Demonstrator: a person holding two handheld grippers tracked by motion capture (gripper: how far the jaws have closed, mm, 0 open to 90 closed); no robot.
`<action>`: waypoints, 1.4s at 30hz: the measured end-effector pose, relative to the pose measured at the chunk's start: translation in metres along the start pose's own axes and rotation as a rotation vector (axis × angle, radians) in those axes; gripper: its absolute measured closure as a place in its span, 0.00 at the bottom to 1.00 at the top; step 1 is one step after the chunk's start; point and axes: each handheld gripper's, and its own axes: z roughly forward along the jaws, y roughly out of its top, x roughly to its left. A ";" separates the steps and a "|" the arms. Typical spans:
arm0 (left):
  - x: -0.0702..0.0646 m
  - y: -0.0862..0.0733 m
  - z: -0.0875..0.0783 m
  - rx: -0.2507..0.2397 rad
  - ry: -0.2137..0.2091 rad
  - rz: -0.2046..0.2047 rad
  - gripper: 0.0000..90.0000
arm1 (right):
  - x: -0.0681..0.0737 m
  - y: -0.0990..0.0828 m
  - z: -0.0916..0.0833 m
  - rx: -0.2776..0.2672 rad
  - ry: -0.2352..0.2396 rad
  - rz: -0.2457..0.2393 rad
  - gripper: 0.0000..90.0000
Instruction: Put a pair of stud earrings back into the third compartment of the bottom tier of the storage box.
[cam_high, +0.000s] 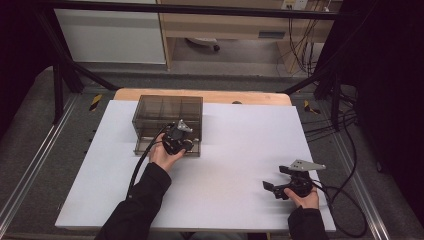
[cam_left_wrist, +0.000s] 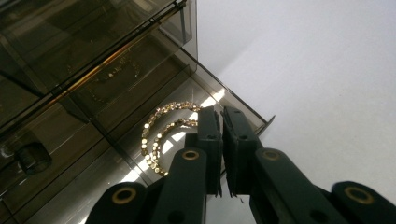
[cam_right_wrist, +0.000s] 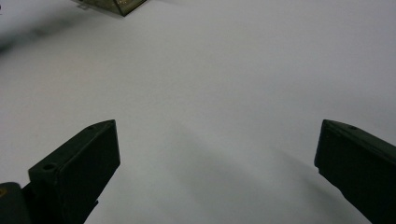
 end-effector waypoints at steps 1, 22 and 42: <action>0.000 -0.001 0.001 0.004 -0.002 -0.003 0.95 | 0.000 0.000 0.000 0.000 0.000 0.002 0.01; 0.005 -0.009 0.011 -0.004 0.000 -0.038 0.95 | 0.000 0.000 0.000 0.001 0.000 -0.001 0.01; 0.003 -0.017 -0.033 -0.102 0.038 -0.061 0.53 | 0.000 0.000 0.000 0.001 0.000 0.002 0.01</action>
